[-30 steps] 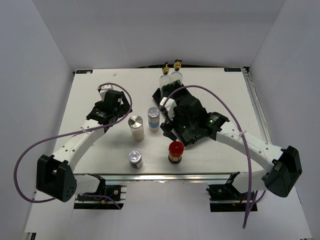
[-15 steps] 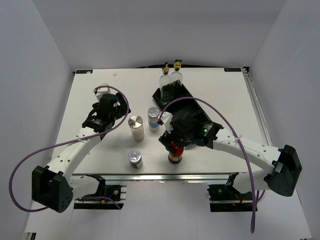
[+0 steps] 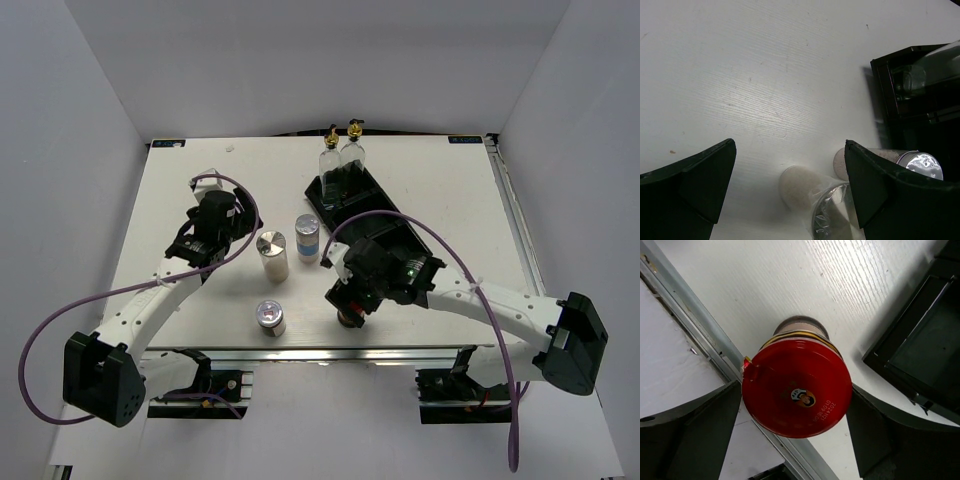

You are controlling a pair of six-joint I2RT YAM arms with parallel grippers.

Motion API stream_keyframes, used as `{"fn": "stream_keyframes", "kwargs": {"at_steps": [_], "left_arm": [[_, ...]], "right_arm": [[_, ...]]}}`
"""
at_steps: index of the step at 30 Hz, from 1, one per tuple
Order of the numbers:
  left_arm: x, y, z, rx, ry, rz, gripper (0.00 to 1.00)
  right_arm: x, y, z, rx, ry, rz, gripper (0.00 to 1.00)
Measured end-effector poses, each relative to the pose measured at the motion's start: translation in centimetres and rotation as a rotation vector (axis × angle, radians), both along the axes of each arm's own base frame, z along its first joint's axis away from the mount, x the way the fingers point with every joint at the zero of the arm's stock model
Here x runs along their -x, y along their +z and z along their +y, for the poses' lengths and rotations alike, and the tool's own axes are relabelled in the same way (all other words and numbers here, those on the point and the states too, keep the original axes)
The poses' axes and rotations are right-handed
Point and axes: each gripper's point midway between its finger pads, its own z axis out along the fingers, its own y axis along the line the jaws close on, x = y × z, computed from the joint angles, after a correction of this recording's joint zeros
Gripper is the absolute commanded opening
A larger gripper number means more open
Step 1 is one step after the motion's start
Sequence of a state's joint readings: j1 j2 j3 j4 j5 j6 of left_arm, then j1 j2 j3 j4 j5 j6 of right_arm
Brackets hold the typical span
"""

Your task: Organize the condiment bottles

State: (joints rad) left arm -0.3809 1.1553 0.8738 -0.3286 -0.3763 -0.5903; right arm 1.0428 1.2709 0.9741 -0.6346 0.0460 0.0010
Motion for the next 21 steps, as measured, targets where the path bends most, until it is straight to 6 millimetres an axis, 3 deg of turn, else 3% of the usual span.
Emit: {"fn": "stream_keyframes", "kwargs": {"at_steps": [3,4,7,11,15,18,21], "left_arm": [[0.0,0.0,0.0,-0.001,-0.001,0.000,0.98],[0.0,0.0,0.0,-0.002,-0.002,0.000,0.98],[-0.1,0.0,0.0,-0.001,-0.002,-0.005,0.98],[-0.1,-0.2,0.0,-0.004,-0.004,-0.008,0.98],[-0.1,-0.4,0.1,-0.011,-0.002,-0.014,0.98],[0.0,-0.4,0.2,-0.012,-0.001,-0.022,0.98],[0.0,-0.1,0.3,-0.011,-0.003,-0.037,0.98]], "right_arm": [[-0.2,-0.3,-0.3,0.015,-0.013,-0.013,0.62],[-0.3,-0.2,-0.3,0.013,-0.021,-0.017,0.48],[-0.6,-0.1,-0.5,0.020,-0.035,-0.037,0.24],[-1.2,0.8,-0.6,0.000,-0.053,-0.077,0.14],[-2.5,3.2,-0.5,-0.064,-0.081,-0.172,0.09],[-4.5,6.0,0.1,-0.139,-0.129,-0.246,0.08],[-7.9,9.4,0.1,-0.211,-0.230,-0.323,0.07]]}}
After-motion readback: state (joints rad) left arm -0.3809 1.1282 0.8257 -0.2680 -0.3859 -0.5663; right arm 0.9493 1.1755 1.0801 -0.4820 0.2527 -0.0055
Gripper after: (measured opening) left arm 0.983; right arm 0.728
